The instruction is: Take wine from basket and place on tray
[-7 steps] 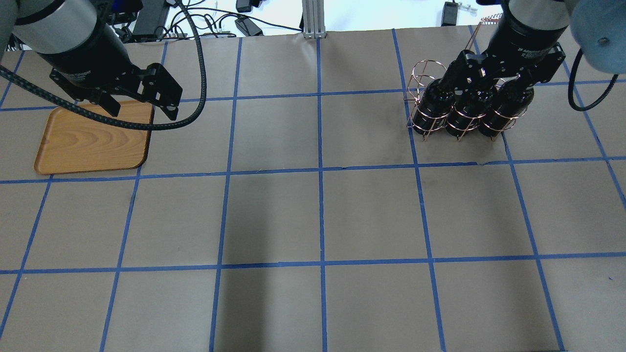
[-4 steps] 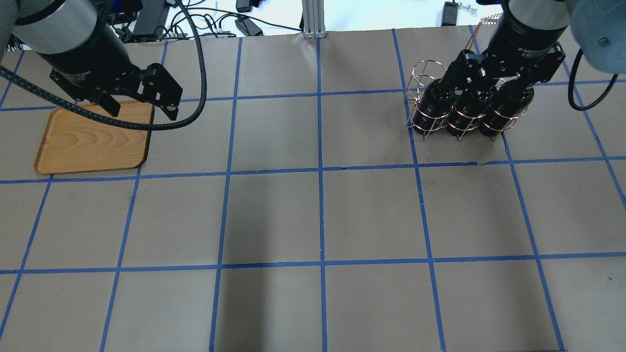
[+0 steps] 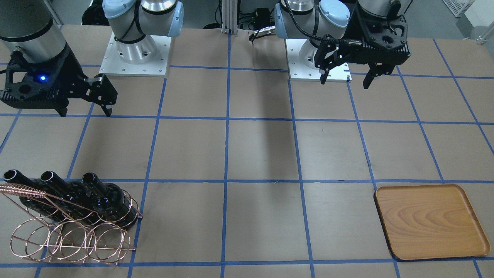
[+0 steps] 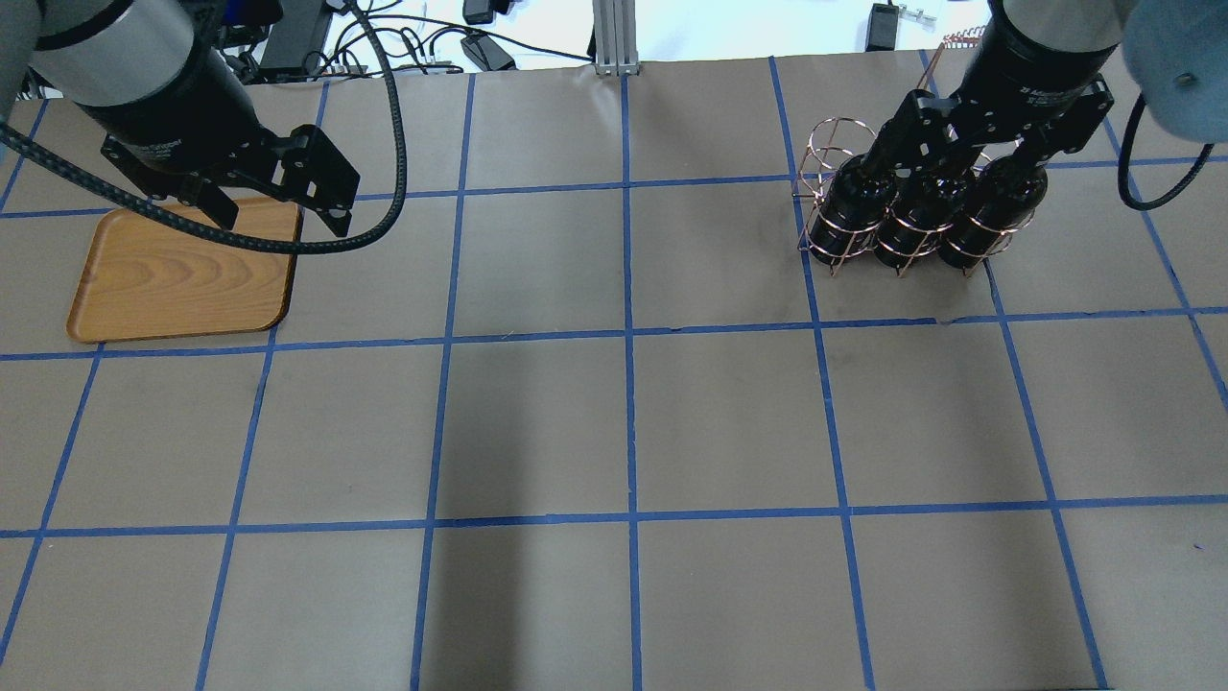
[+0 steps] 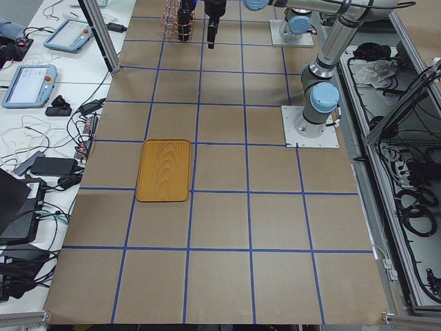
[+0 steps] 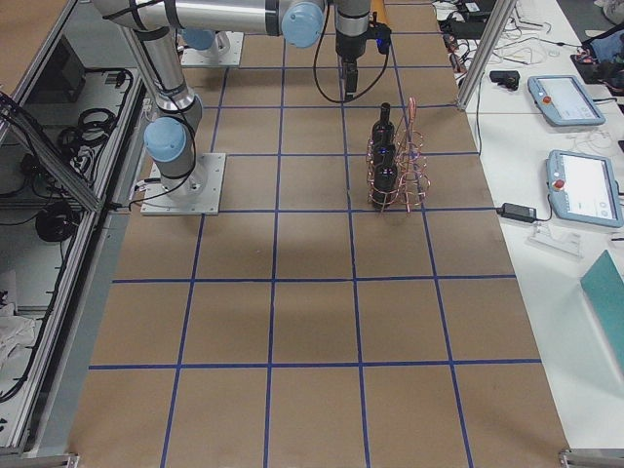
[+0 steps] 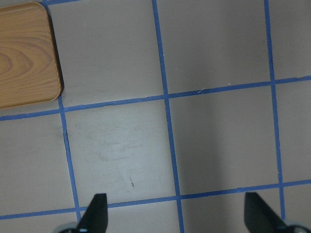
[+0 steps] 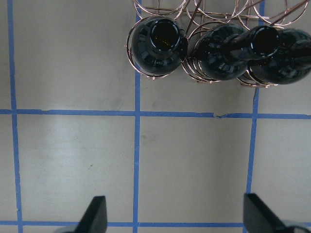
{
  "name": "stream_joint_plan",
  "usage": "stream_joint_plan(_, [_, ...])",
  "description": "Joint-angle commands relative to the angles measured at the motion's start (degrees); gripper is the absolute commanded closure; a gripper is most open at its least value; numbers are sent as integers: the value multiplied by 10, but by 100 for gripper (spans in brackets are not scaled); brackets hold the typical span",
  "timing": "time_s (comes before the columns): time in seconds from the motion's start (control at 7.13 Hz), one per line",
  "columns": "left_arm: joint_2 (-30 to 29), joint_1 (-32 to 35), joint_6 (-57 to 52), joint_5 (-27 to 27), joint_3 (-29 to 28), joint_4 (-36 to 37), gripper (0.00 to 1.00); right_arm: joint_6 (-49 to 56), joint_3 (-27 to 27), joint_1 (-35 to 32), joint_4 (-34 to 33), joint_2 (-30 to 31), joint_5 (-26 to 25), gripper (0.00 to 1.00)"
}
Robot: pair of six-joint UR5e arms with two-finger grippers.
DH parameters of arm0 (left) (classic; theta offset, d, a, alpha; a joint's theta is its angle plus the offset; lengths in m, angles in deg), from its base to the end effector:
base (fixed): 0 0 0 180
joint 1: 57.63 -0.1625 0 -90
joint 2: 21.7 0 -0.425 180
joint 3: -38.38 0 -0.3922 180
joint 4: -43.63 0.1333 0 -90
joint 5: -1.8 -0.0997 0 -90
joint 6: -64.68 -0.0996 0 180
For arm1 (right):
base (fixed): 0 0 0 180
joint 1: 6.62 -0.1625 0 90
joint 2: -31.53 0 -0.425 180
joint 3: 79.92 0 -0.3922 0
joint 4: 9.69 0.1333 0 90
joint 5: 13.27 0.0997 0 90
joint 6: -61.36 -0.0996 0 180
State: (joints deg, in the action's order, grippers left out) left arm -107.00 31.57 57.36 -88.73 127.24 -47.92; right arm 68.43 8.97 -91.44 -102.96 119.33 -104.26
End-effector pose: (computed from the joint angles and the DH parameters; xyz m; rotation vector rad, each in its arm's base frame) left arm -0.1259 -0.4640 0.5341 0.1772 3.1199 -0.1157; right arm 0.0848 -0.5216 0.4840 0.0509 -3.1194 0.0561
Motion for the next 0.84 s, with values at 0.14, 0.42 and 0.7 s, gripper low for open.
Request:
stream_joint_plan(0.14, [-1, 0, 1, 0, 1, 0, 0, -3, 1, 1, -2, -2, 2, 0])
stream_joint_plan(0.42, [0, 0, -1, 0, 2, 0, 0, 13, 0, 9, -17, -5, 0, 0])
stream_joint_plan(0.7, [0, 0, -1, 1, 2, 0, 0, 91, 0, 13, -60, -27, -1, 0])
